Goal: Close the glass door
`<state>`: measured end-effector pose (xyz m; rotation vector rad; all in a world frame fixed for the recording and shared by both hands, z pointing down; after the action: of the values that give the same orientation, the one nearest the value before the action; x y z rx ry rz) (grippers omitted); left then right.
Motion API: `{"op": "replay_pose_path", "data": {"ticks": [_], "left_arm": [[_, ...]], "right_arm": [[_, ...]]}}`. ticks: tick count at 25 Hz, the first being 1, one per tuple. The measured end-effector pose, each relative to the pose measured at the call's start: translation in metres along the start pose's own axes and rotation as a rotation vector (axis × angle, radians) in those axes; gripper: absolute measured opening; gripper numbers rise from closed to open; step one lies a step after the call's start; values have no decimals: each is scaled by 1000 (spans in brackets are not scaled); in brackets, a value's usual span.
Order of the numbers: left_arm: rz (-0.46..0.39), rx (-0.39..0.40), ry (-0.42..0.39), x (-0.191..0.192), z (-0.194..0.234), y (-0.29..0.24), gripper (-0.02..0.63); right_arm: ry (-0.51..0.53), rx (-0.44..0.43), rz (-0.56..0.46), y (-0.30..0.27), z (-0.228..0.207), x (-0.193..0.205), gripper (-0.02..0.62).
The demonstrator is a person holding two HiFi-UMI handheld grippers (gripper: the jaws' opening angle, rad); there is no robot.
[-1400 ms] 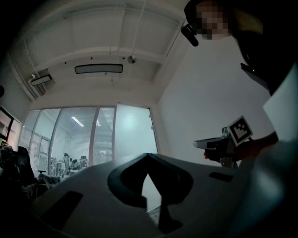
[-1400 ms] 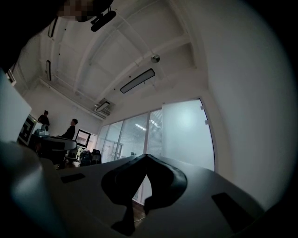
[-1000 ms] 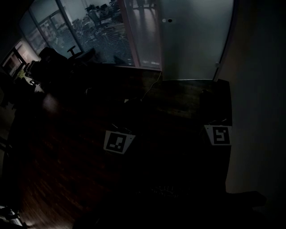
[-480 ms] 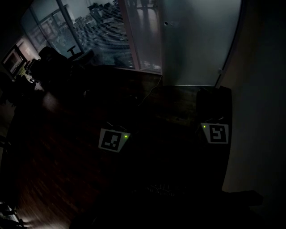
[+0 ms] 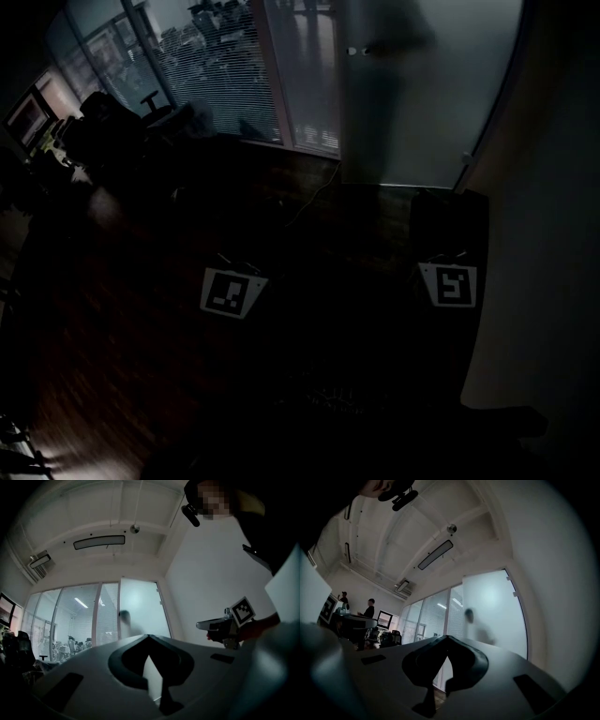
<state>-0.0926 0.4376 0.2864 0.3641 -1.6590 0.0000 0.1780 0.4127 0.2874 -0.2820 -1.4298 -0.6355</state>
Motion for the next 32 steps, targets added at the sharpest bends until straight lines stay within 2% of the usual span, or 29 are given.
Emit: {"op": "replay_pose_path", "data": {"ticks": [11, 17, 21, 32], "left_arm": [[-9, 55, 24, 31, 25, -82, 2], [-51, 66, 36, 27, 61, -146, 2], [-5, 59, 40, 47, 85, -164, 2], [0, 58, 47, 72, 123, -215, 2]], "right_arm": [[27, 39, 28, -64, -35, 25, 3], [35, 56, 3, -132, -53, 17, 3], [21, 67, 34, -159, -54, 38, 3], [17, 75, 34, -220, -68, 56, 3]]}}
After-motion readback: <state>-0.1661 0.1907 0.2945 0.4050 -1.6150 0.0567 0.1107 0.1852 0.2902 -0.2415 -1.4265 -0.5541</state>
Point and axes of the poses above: the fingertips, and each gripper's own axes: y backward along the fingers, z to its left, x out of its underside, the point moved 6 cm from there along y, backward along the fingers, and after that the axes turned 14 degrees about -x, right-handed, at the moved point
